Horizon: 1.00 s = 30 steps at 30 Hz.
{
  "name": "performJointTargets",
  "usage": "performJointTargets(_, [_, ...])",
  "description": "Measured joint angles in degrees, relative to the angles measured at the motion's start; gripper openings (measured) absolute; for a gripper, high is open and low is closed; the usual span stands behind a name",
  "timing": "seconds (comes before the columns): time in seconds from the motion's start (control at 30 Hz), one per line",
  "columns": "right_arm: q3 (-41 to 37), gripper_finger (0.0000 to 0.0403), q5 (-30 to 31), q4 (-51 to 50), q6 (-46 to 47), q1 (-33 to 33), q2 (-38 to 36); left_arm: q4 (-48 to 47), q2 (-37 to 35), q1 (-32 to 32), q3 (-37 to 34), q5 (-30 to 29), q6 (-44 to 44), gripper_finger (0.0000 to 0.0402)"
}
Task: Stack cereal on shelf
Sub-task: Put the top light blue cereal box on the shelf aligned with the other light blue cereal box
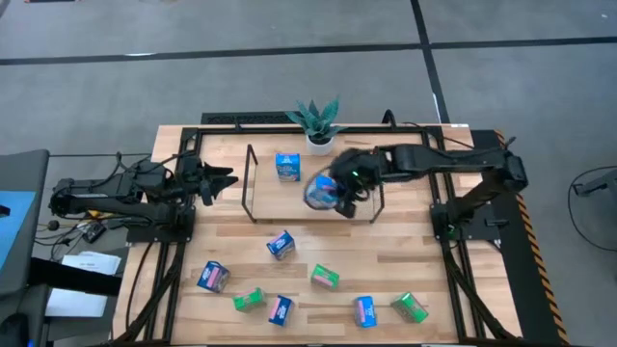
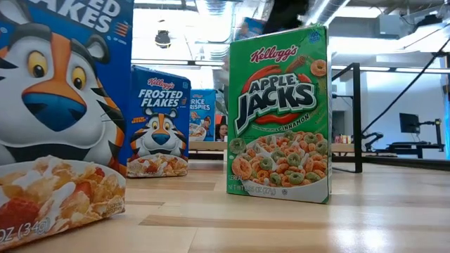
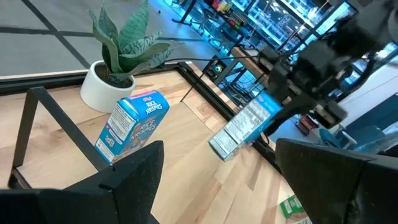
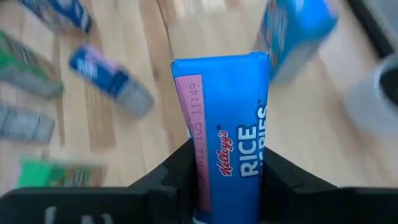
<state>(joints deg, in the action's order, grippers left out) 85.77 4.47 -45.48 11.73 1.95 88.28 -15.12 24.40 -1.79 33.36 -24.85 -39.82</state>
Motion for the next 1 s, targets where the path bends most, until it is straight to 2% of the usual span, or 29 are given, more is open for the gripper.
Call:
performJointTargets(0.27, [15.03,0.0142,0.04,-0.56,-12.3,0.95,12.91,-0.53,0.01,0.01,0.0,-1.48,-0.06,0.03])
performJointTargets(0.5, [27.62,0.0144,0.07,-6.76,-19.04,1.38,23.28,-0.63,-0.01,0.01,0.0,-1.5,-0.47,0.03])
performJointTargets(0.63, [30.63,0.0153,0.07,-9.27,-20.83,1.61,27.07,-0.69,-0.01,0.01,0.0,-1.5,-0.47,0.03])
performJointTargets(1.0, [30.59,0.0143,1.24,-12.66,-22.67,2.94,31.96,-1.01,0.0,-0.01,0.0,-2.31,-0.45,0.03])
